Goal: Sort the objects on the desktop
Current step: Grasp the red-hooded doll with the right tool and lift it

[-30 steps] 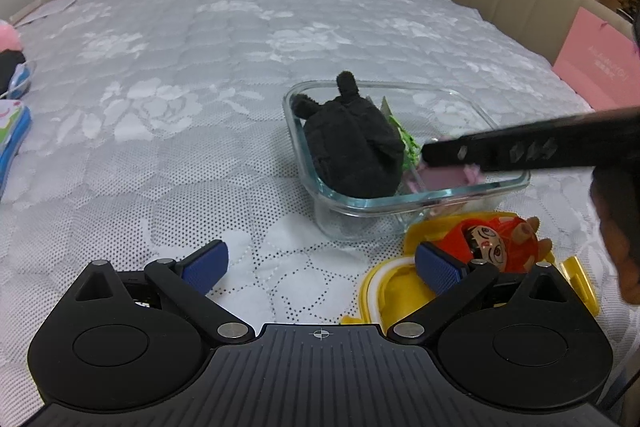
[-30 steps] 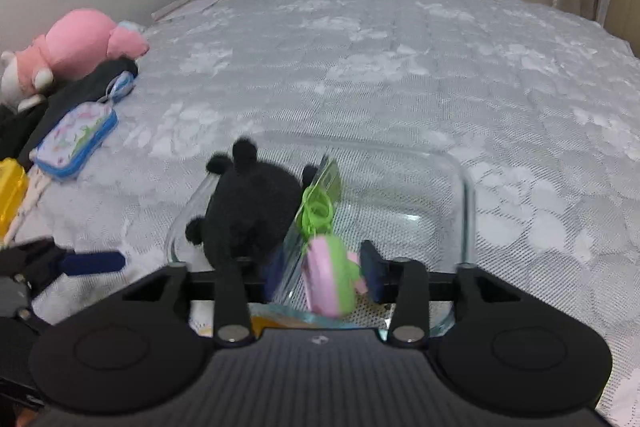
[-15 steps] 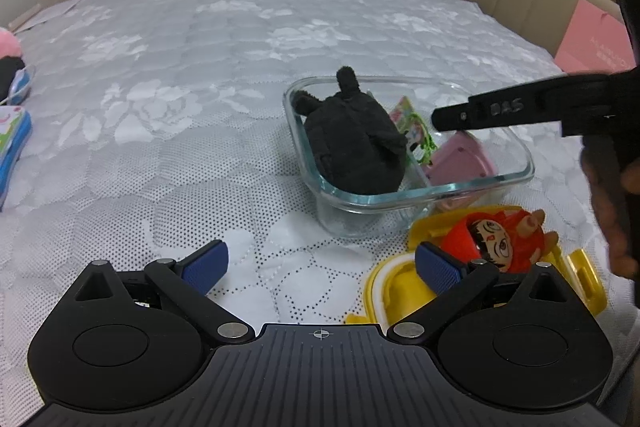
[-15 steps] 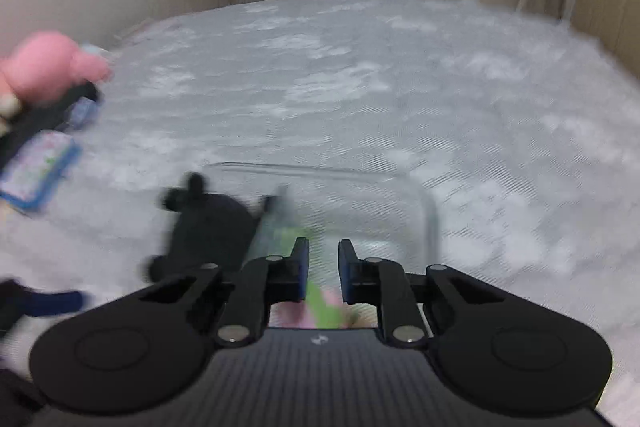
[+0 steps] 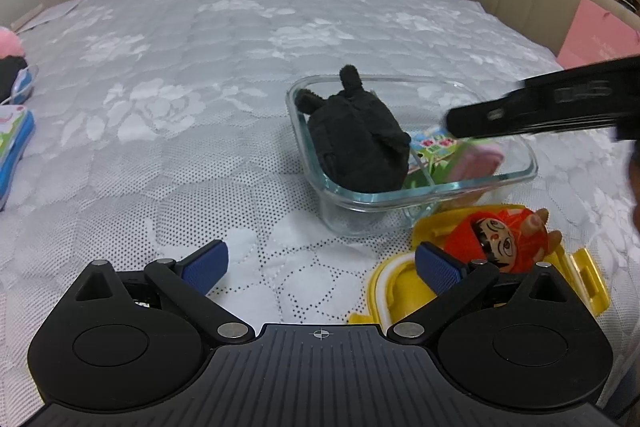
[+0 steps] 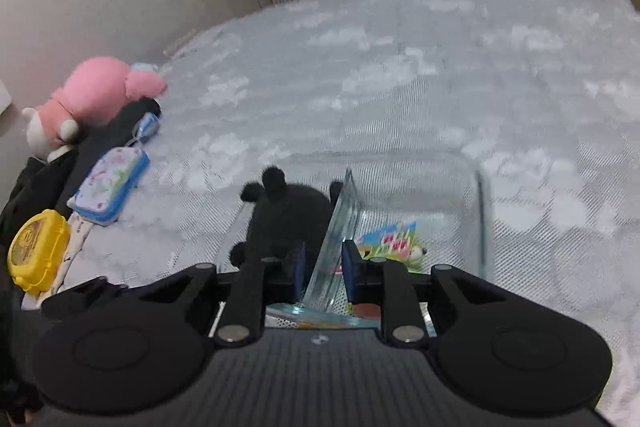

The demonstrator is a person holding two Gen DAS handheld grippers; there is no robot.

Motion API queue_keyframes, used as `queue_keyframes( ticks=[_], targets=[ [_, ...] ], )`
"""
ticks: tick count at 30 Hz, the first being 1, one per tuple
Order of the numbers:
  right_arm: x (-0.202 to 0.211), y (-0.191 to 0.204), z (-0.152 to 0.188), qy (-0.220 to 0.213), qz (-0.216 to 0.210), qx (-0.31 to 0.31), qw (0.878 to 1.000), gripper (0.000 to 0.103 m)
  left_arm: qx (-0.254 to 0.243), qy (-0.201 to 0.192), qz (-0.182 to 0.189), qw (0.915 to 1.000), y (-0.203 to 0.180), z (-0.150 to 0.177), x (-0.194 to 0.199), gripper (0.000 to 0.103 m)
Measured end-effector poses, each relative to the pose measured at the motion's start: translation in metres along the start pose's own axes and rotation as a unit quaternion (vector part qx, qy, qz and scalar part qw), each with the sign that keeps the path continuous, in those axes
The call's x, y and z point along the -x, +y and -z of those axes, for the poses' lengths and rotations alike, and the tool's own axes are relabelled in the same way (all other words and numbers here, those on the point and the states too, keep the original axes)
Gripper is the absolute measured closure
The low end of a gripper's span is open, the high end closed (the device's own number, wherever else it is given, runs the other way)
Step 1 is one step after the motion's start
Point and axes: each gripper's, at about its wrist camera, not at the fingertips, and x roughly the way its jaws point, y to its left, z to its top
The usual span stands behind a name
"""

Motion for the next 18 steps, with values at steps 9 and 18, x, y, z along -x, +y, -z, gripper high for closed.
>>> queue_keyframes(
  ticks=[9,18],
  targets=[
    [0.058,0.036,0.049,-0.067,0.085,0.22,0.969,0.041,-0.005,0.0,-0.001,1.0,-0.004,0.001,0.0,0.001],
    [0.031,0.058,0.089,-0.043,0.114,0.345,0.931,0.037,-0.016,0.005,-0.009,0.9998,-0.012,0.003,-0.002,0.001]
  ],
)
